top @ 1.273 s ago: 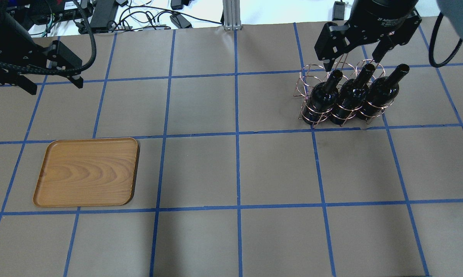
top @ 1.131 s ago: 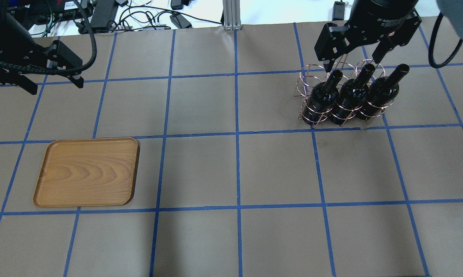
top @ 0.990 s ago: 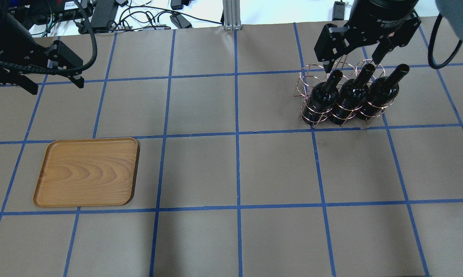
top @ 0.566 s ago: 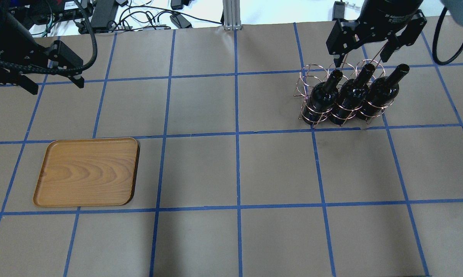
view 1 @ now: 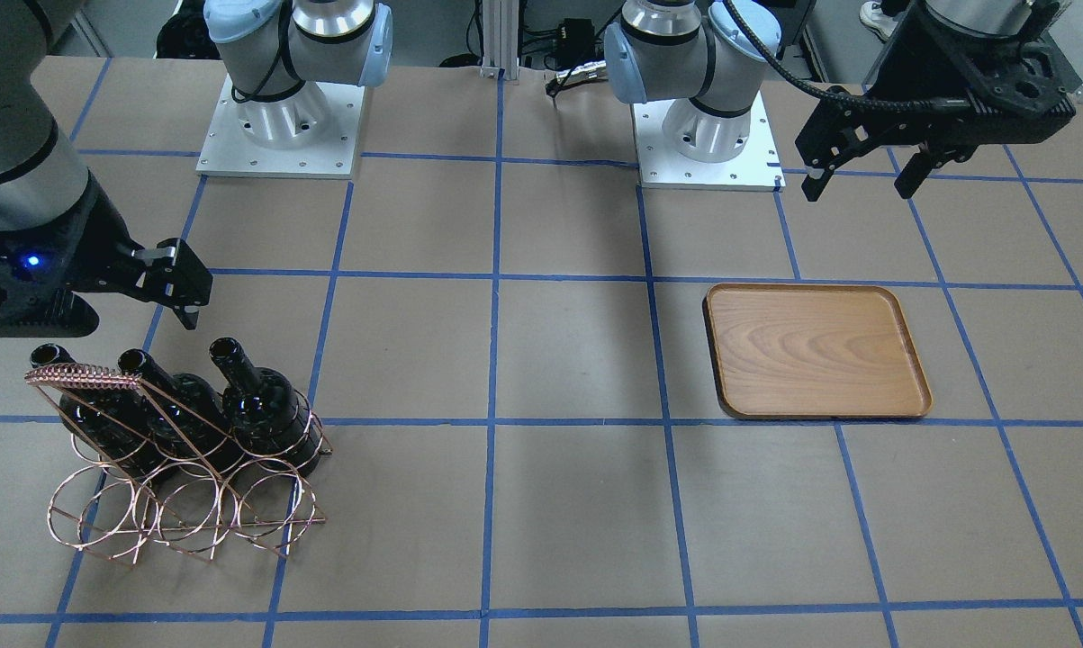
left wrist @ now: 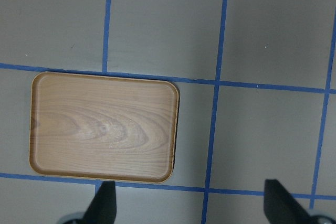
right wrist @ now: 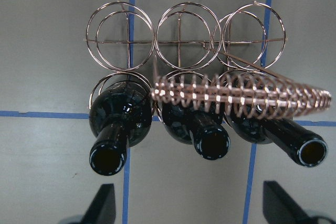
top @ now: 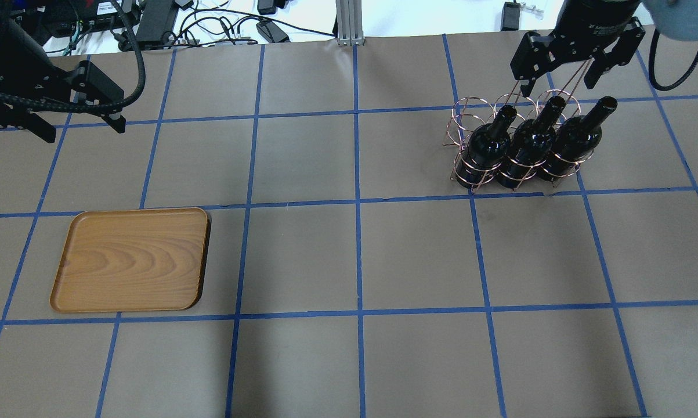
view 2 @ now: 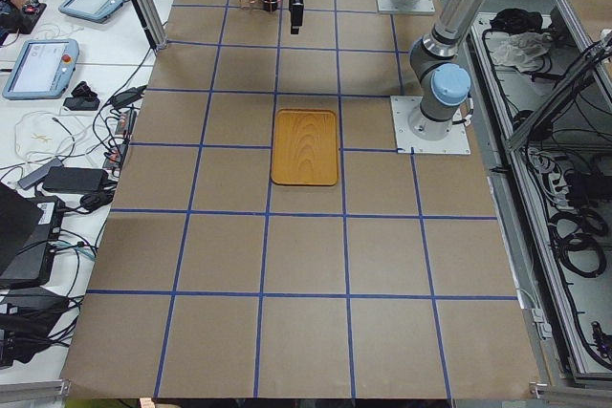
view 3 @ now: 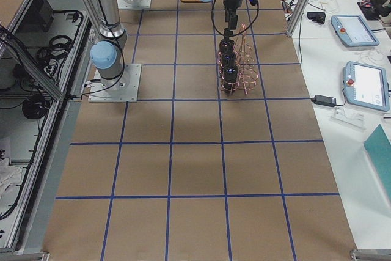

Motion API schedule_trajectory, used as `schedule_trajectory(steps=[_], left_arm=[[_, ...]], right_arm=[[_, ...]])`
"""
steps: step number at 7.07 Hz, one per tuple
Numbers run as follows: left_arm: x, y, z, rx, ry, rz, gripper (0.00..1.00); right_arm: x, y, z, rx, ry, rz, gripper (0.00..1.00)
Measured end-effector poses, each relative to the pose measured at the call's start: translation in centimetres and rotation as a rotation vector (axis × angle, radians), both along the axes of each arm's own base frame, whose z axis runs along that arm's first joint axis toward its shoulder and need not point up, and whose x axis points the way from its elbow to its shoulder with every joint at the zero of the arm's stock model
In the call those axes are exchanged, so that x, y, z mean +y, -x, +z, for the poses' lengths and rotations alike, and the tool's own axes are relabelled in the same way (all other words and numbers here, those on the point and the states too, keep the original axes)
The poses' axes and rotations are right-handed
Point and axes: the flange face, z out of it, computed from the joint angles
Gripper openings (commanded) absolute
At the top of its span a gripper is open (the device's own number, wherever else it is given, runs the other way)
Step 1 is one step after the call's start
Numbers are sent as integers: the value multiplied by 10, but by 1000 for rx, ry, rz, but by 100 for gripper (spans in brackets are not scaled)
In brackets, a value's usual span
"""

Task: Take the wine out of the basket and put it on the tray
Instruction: 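Lower the right gripper over the middle dark wine bottle in the rack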

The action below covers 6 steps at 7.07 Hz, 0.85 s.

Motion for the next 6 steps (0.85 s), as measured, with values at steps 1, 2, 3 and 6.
schedule_trajectory(steps=[1,2,3,6], left_arm=[[0,0,0,-1,1,0,100],[0,0,0,-1,1,0,100],[0,0,0,-1,1,0,100],[1,0,1,-1,0,0,100]], right_arm=[[-9,6,-12,1,-5,0,98],[-17,13,-21,-1,-7,-6,94],[-23,19,-31,-6,-17,-13,92],[-24,23,-57,-15,-55,-20,69]])
